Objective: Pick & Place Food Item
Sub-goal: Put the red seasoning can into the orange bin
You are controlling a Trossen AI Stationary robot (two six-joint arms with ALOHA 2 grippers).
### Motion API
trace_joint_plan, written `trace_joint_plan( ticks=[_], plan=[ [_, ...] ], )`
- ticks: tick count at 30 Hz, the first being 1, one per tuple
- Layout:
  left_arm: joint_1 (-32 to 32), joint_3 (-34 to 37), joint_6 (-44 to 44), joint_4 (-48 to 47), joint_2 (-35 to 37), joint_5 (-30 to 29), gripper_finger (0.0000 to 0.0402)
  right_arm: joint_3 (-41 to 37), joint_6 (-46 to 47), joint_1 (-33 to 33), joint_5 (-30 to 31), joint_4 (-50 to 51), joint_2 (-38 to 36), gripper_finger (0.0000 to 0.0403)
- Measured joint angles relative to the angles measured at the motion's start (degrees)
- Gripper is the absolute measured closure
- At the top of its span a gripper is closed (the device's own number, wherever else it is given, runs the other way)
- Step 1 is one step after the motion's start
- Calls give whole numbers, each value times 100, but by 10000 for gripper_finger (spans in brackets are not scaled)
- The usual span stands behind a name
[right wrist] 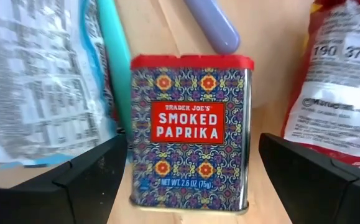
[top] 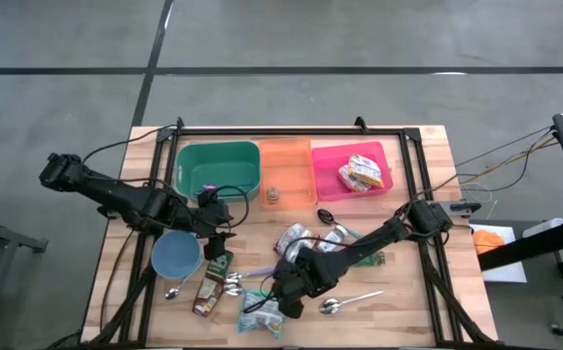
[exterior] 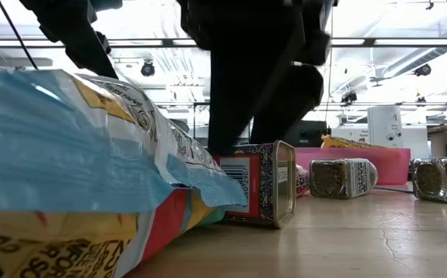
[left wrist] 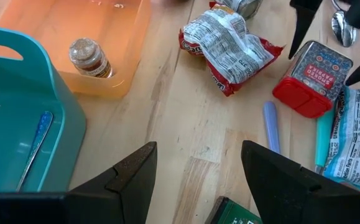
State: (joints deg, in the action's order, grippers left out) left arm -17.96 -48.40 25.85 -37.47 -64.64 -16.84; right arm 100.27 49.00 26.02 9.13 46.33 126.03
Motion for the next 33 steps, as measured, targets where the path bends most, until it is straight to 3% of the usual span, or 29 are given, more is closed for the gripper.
trace_joint_plan(
  ticks=[7,13,20,25,29,33],
  plan=[
    [0,0,0,6,0,0,166,55,-55,7,-25,17,355,49],
    [0,0,0,42,0,0,166,55,-102,28,-22,25,335,127],
    [0,0,20,52,0,0,166,56,-114,31,-44,122,325,129],
    [0,0,22,525,0,0,166,337,-104,77,65,735,317,129],
    [0,0,164,1371,-7,0,166,822,-224,152,658,1362,307,129],
    [4,0,662,1846,-47,290,166,1288,-348,253,1956,1856,296,129]
  ],
)
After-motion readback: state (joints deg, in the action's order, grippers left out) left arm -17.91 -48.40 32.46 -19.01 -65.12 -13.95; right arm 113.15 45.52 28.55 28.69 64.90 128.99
